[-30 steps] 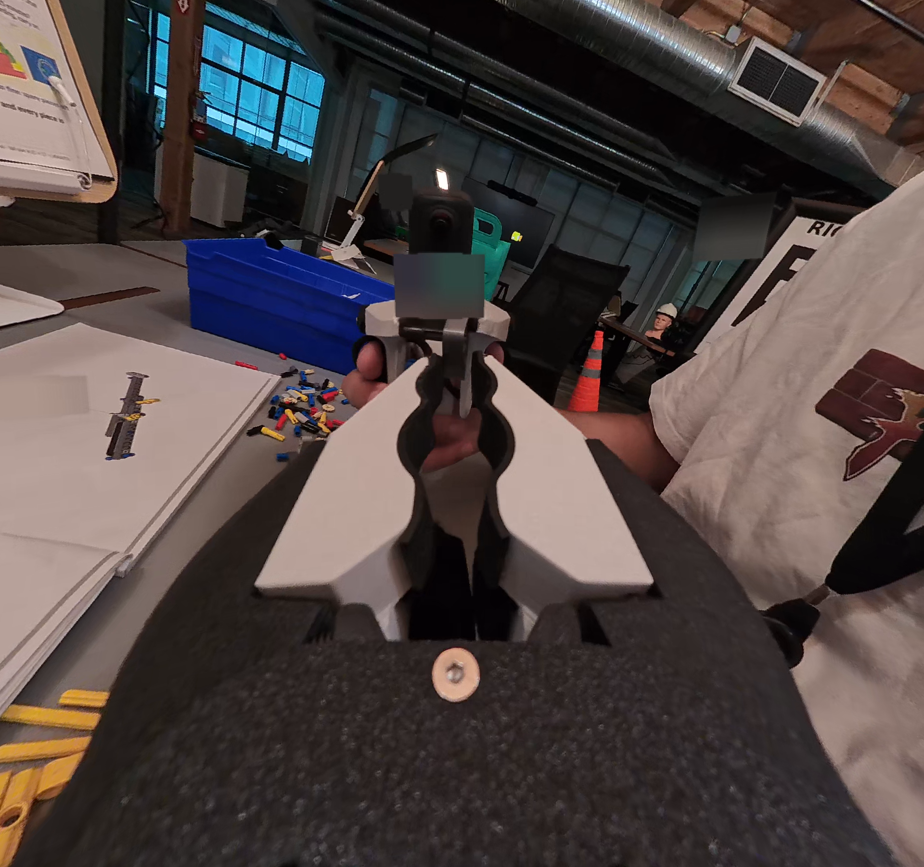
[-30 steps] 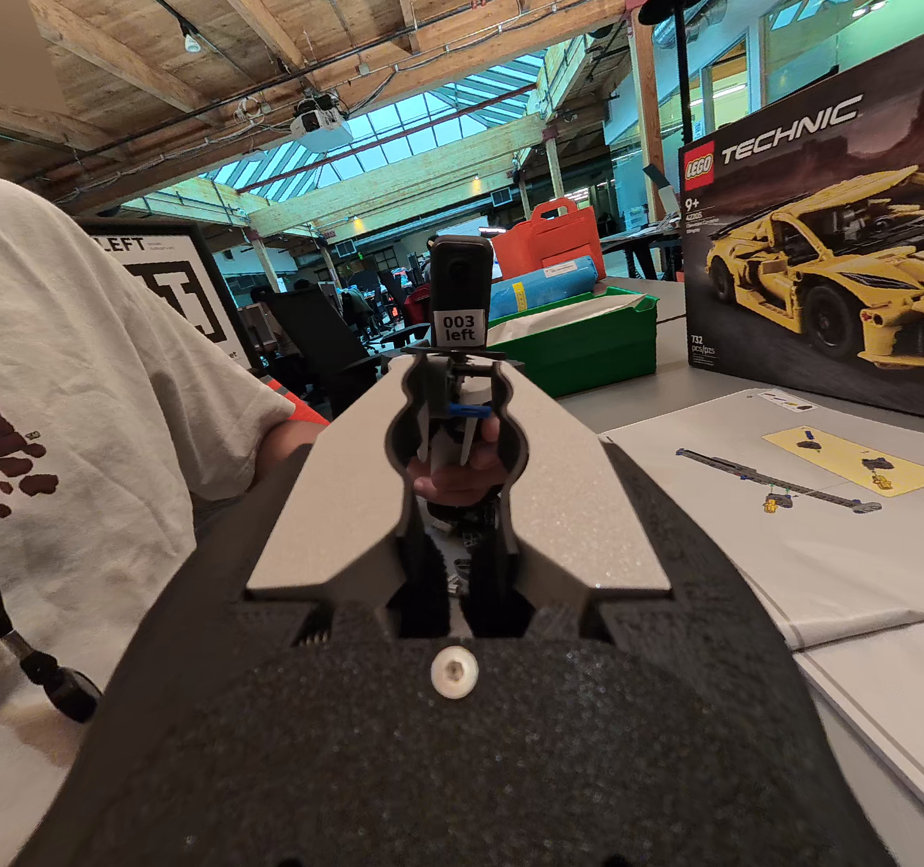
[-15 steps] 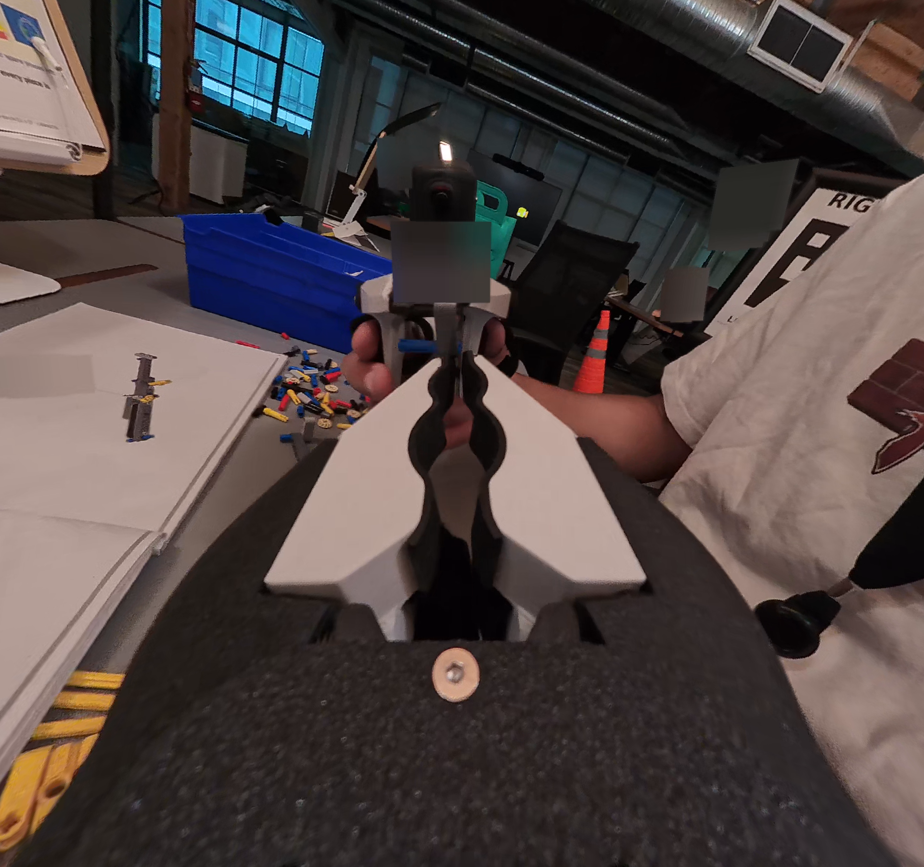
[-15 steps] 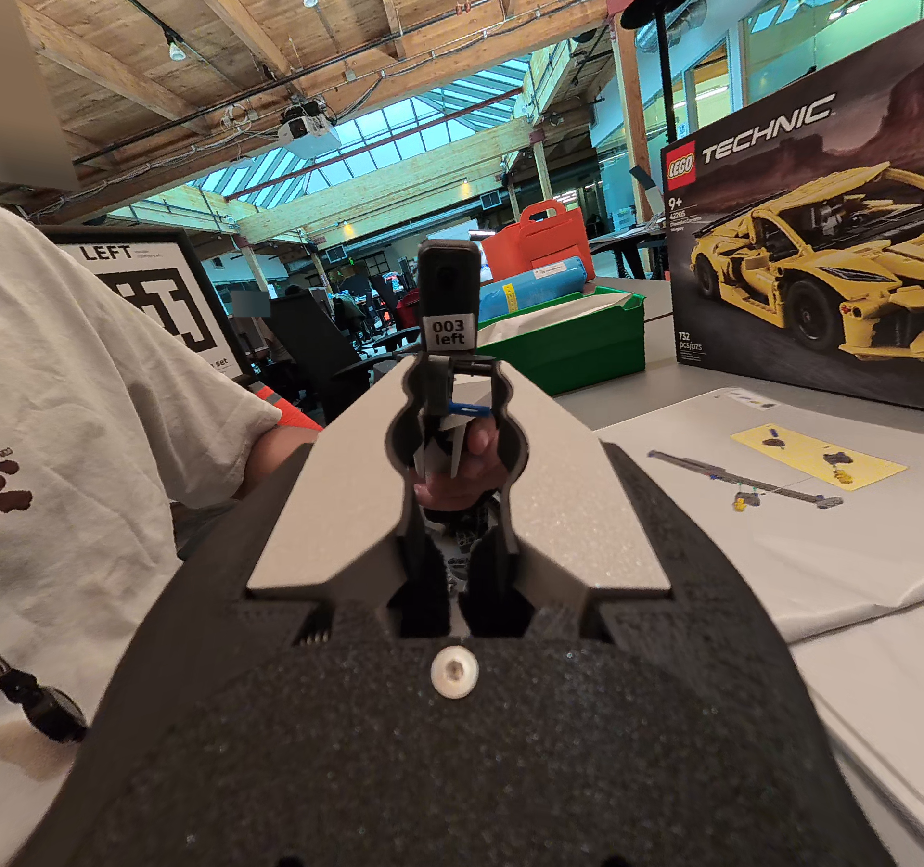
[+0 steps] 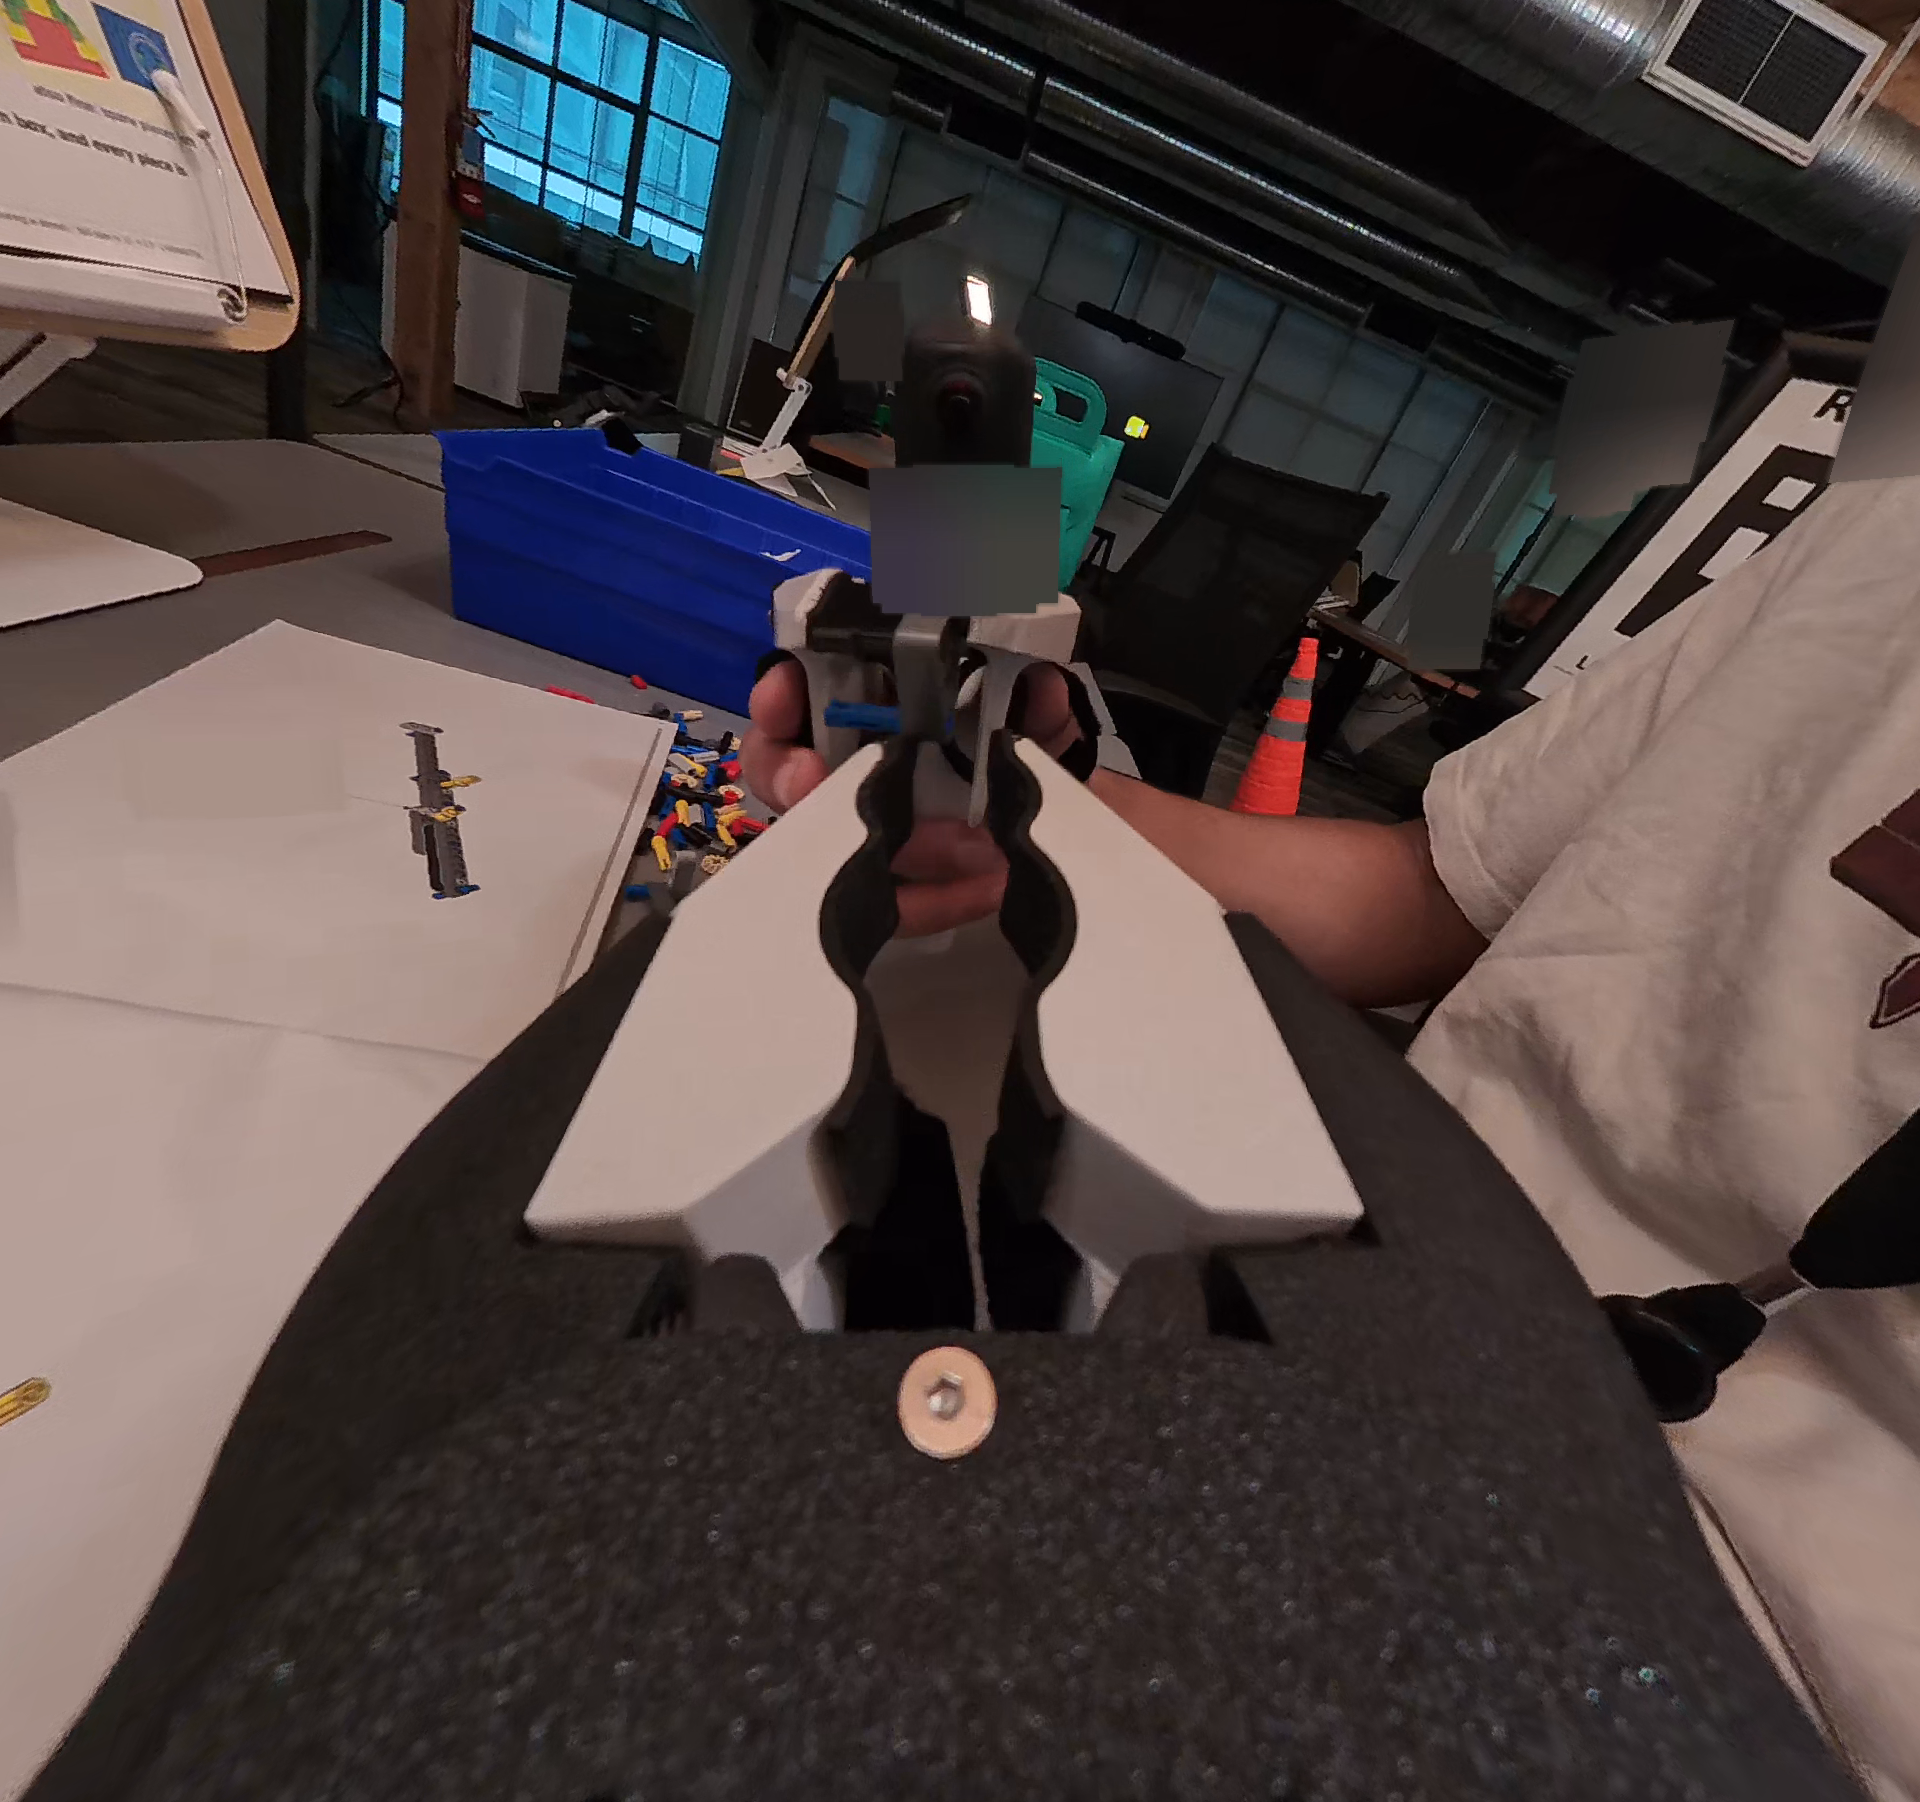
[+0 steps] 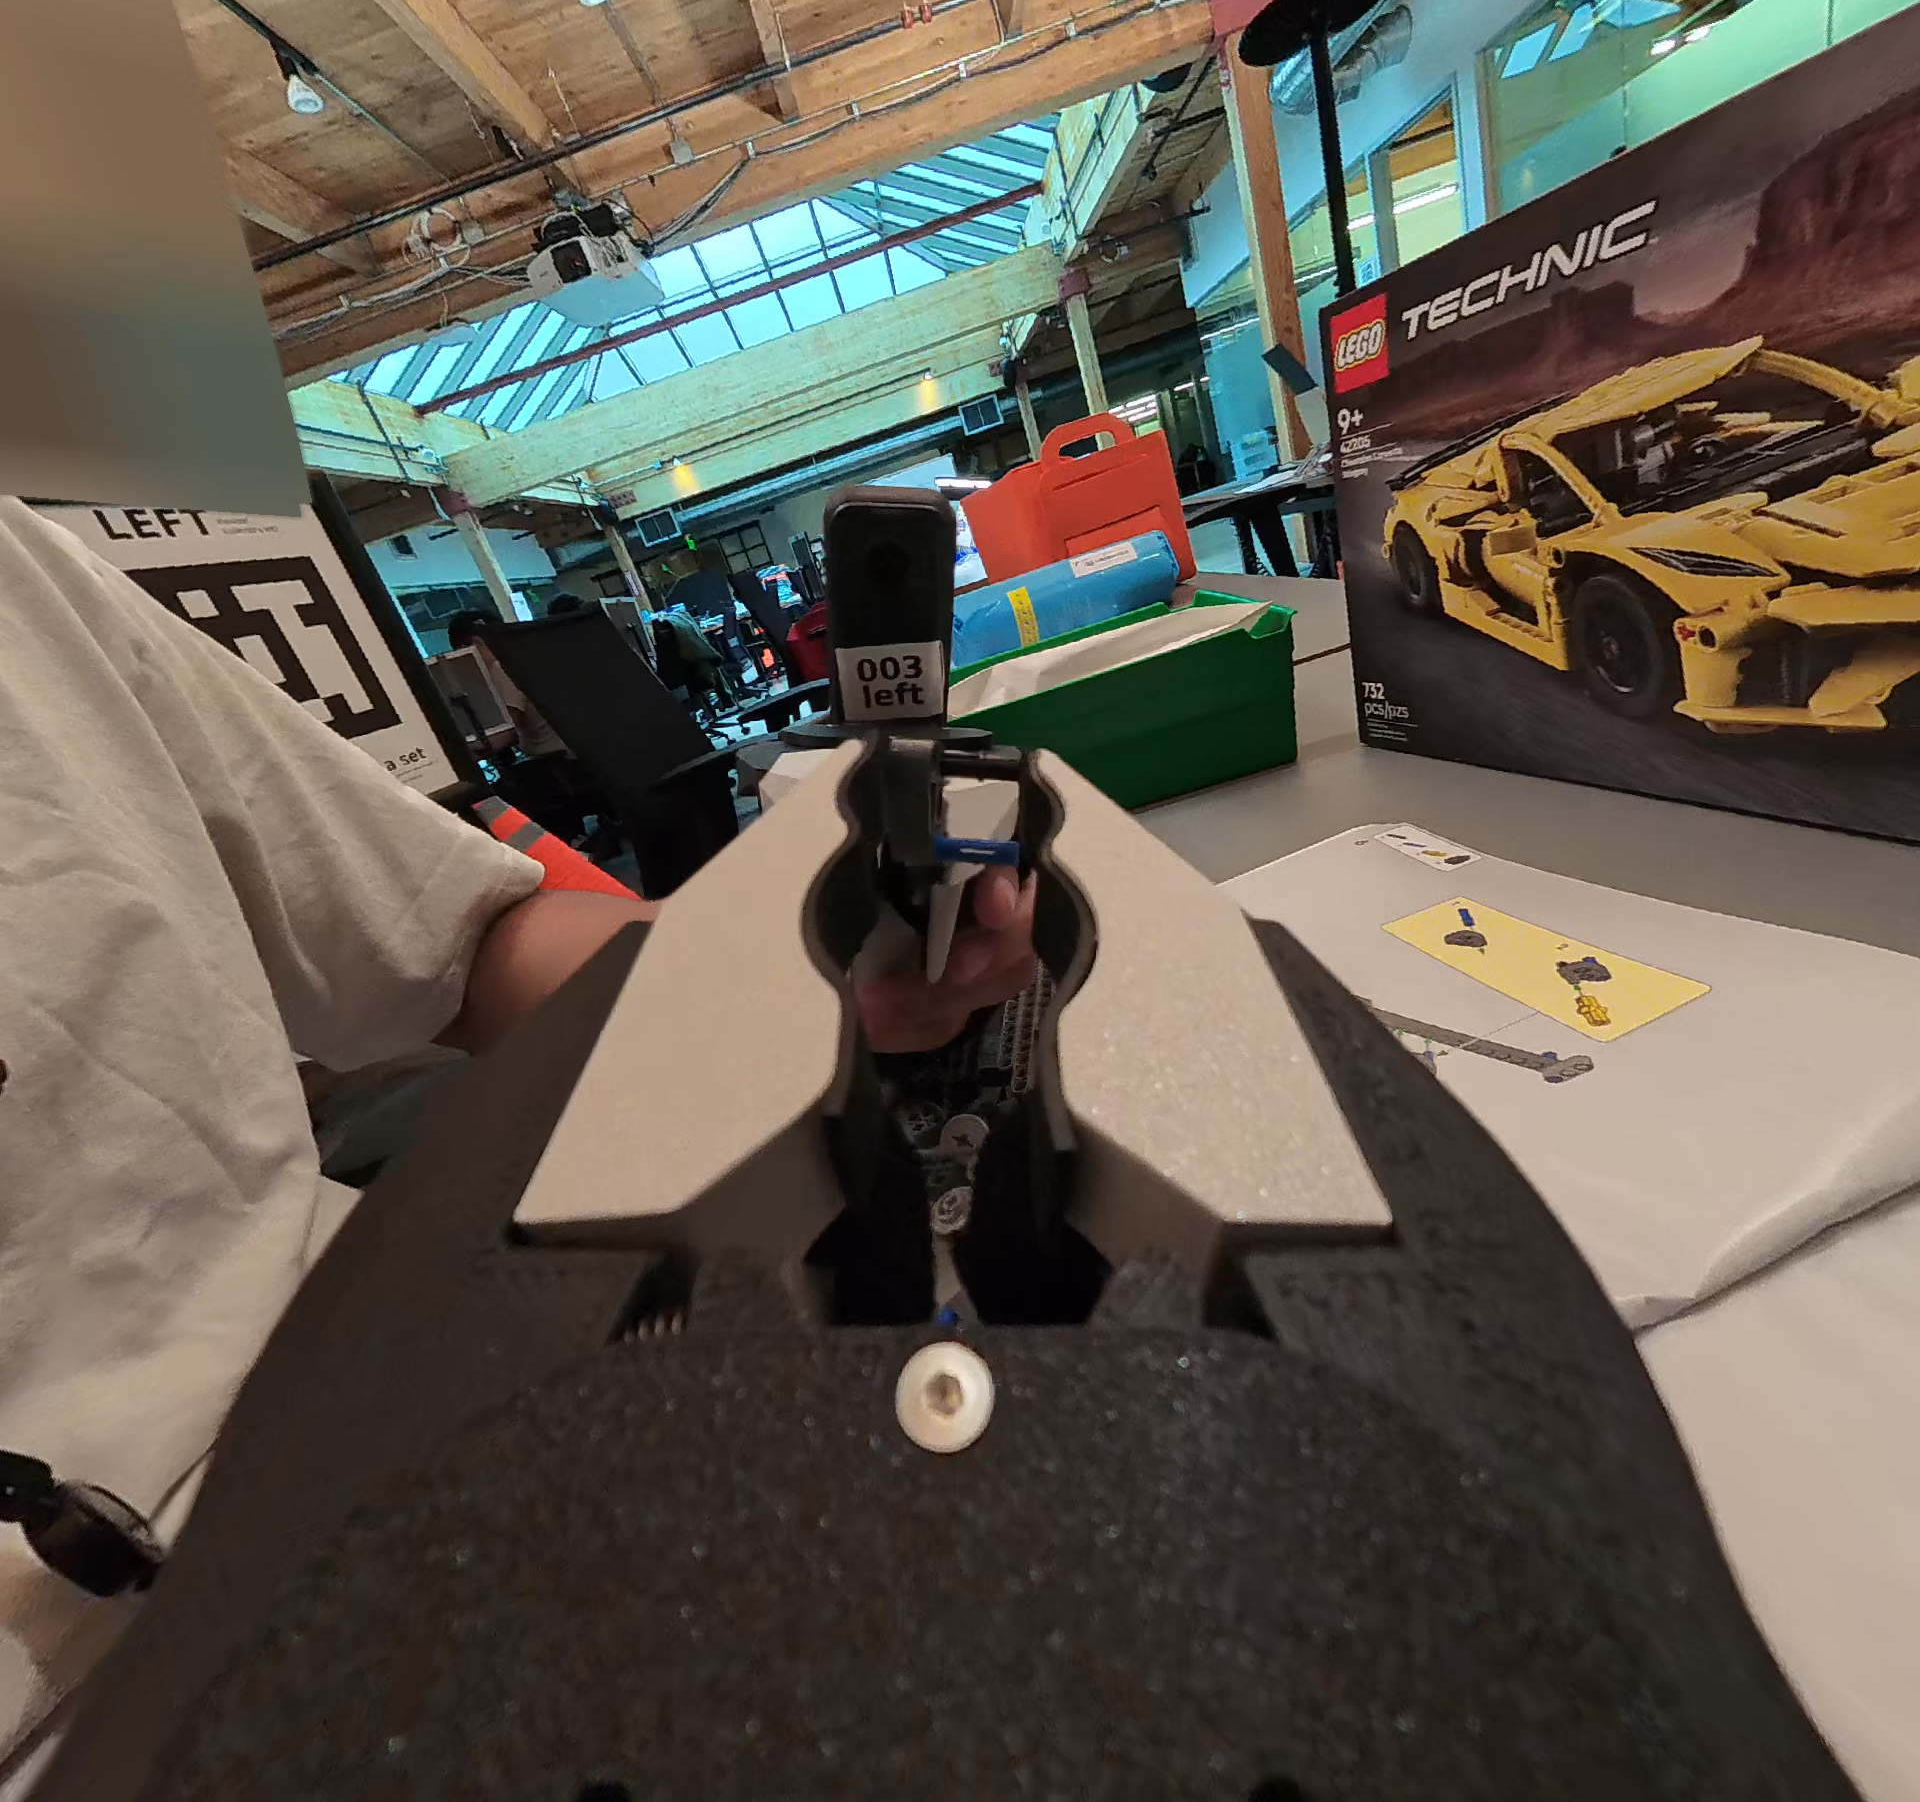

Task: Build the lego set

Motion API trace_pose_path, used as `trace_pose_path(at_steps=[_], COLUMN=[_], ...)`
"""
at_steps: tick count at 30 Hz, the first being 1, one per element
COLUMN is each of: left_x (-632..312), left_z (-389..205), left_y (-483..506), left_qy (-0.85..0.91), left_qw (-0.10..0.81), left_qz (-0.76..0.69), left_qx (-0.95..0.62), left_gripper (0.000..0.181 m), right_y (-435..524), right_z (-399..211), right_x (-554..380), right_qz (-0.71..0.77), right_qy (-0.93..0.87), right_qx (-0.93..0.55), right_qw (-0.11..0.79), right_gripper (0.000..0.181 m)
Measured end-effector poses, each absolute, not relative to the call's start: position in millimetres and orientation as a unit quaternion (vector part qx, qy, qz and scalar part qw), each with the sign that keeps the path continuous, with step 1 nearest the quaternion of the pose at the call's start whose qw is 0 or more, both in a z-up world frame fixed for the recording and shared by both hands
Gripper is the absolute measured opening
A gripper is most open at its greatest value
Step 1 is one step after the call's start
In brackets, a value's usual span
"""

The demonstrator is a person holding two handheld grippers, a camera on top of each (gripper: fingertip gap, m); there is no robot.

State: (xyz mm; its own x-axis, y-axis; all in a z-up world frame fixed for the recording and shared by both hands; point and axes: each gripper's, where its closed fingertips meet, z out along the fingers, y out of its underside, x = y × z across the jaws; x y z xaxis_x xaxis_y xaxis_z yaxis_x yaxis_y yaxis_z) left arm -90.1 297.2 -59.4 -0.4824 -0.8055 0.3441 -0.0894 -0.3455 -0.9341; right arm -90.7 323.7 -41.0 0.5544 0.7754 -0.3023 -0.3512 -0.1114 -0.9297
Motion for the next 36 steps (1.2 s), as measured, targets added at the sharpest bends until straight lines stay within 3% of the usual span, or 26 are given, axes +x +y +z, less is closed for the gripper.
trace_pose_path(at_steps=[12,17,36], left_x=[-88,-89,-94], left_z=[-58,-56,-56], left_y=[307,305,298], left_qy=[0.49,0.488,0.523], left_qw=[0.268,0.264,0.283], left_qz=[-0.695,-0.703,-0.679], left_qx=[-0.454,-0.446,-0.43], left_gripper=[0.02,0.007,0.006], right_y=[327,327,320], right_z=[-45,-43,-46], right_x=[-95,-98,-106], right_qz=[0.431,0.451,0.487], right_qy=[-0.174,-0.166,-0.174], right_qx=[-0.606,-0.598,-0.599], right_qw=[0.645,0.642,0.612], right_gripper=[0.024,0.024,0.019])
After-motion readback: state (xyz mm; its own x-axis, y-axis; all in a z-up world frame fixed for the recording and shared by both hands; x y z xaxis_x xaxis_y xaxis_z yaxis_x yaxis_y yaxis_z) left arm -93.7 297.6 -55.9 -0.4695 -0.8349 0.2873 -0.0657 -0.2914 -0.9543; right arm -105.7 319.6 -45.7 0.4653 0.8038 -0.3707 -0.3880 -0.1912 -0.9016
